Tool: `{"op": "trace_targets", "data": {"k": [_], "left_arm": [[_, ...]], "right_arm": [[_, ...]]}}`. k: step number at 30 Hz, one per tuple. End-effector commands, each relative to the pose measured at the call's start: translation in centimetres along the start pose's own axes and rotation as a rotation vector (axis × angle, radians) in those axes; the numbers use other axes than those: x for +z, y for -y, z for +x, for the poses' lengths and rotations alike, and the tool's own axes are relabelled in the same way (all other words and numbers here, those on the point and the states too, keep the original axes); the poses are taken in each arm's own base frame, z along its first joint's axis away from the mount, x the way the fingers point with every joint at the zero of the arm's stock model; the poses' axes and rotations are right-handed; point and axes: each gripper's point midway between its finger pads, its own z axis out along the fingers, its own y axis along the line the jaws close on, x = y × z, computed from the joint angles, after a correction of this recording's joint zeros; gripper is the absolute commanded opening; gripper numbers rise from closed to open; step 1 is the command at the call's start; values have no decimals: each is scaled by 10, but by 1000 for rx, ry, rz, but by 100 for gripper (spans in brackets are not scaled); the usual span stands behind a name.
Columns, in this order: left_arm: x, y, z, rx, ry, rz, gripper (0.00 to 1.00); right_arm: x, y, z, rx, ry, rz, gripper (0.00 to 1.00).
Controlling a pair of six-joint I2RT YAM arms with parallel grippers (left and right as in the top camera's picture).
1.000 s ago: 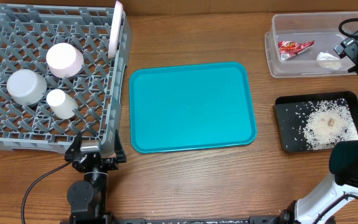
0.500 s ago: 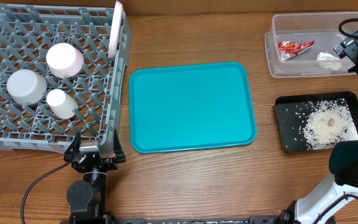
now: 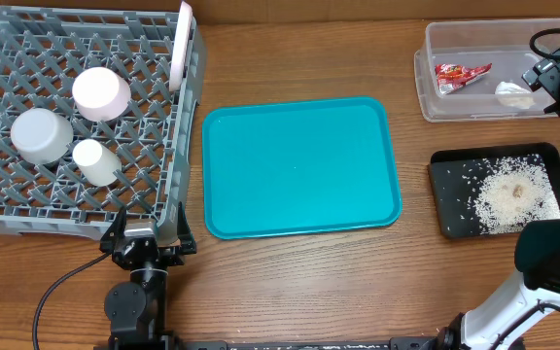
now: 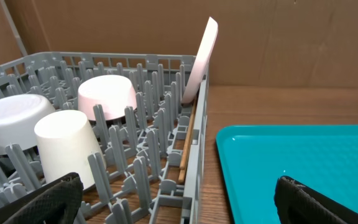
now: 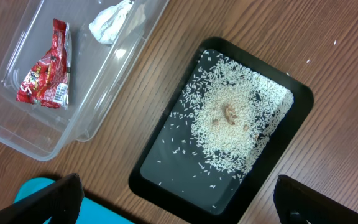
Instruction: Sort waste into correct bins and load items into the dishwasher
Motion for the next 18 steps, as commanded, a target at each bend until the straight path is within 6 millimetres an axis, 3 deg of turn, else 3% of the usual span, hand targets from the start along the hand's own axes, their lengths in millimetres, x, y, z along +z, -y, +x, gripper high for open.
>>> {"op": "trace_targets", "data": {"k": [1, 5, 9, 12, 18], "left_arm": [[0, -4, -1, -17, 10, -18, 100], [0, -4, -1, -17, 10, -18, 100], [0, -4, -1, -17, 10, -18, 100], [0, -4, -1, -17, 10, -18, 100], [0, -4, -1, -17, 10, -18, 100]], "right_arm": [[-4, 0, -3, 4, 17, -5, 100], [-6, 1, -4, 5, 21, -8, 100], [-26, 5, -4, 14, 60, -39, 100], [-56, 16, -5, 25, 137, -64, 100], [-136, 42, -7, 85, 353, -181, 100]]}}
